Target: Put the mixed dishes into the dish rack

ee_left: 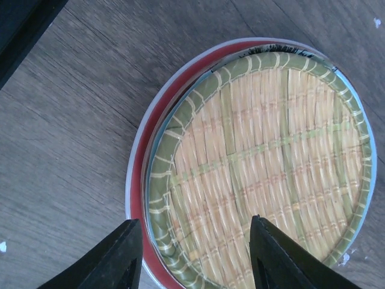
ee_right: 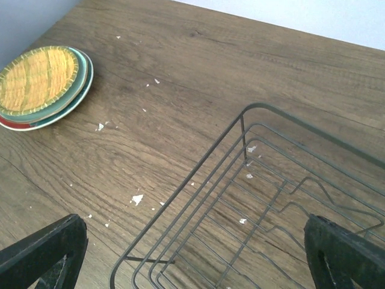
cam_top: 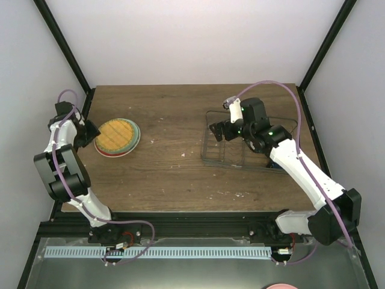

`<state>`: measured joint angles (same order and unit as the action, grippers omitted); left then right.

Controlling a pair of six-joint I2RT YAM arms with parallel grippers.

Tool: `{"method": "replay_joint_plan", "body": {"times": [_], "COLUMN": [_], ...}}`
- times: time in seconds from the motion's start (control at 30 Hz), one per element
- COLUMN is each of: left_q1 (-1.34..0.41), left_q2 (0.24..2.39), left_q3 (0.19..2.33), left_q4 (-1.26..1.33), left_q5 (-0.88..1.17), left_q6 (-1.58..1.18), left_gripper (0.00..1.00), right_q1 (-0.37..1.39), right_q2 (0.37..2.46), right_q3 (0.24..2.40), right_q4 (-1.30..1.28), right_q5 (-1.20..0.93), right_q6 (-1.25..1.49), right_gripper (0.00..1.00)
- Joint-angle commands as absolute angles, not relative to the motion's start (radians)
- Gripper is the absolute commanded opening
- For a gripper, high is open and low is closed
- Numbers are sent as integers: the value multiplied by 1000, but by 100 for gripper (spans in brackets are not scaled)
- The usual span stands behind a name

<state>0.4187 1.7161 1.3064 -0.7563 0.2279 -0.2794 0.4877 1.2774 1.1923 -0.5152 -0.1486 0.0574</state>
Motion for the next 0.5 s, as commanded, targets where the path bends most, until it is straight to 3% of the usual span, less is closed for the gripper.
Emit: {"method": "replay_joint_plan", "body": {"times": [0.0,0.47], "left_q1": [428,449], "left_q2": [1759,1836], "left_q3": [1329,1344], "left_q4": [-748,-732], "left_q5": [255,259], "left_q6": [-262,-264], "left_gripper": [49,48], "right_q1": [495,495], "right_q2": [1260,1276], "right_q3": [1181,1165], "right_q4": [-513,-521], "right_q5": [-128,-108], "right_q6": [71,92], "right_gripper": [99,100]}}
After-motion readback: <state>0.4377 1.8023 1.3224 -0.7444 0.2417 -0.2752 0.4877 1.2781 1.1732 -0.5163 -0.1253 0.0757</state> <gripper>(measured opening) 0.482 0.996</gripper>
